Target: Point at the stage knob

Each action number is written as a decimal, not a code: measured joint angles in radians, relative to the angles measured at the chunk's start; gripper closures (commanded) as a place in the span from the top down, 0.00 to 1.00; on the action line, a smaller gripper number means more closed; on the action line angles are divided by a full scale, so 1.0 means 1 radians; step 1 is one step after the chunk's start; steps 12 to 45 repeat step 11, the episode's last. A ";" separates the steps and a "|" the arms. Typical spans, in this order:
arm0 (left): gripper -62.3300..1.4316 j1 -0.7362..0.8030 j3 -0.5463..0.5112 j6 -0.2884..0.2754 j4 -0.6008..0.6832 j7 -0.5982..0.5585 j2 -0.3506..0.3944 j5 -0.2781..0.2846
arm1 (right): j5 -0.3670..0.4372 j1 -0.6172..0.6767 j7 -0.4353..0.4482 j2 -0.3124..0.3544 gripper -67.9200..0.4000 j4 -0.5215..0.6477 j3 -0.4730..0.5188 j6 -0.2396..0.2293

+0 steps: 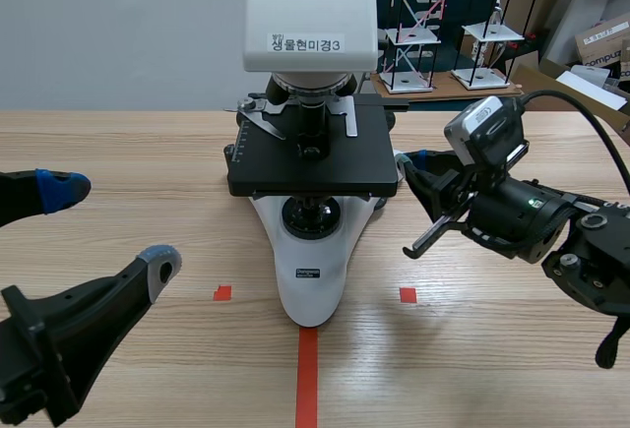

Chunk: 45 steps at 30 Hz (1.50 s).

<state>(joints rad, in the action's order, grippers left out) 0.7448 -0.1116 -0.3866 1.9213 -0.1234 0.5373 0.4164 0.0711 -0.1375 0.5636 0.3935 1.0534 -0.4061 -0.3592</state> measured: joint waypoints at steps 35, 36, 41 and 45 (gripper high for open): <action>1.00 0.000 0.000 0.000 0.000 0.000 0.000 0.000 | 0.000 0.005 0.000 0.000 0.01 0.000 0.000 0.000; 1.00 0.000 0.000 0.000 0.000 0.000 0.000 0.000 | 0.000 0.005 0.000 0.000 0.01 0.000 0.000 0.000; 1.00 0.000 0.000 0.000 0.000 0.000 0.000 0.000 | 0.000 0.005 0.000 0.000 0.01 0.000 0.000 0.000; 1.00 0.000 0.000 0.000 0.000 0.000 0.000 0.000 | 0.000 0.005 0.000 0.000 0.01 0.000 0.000 0.000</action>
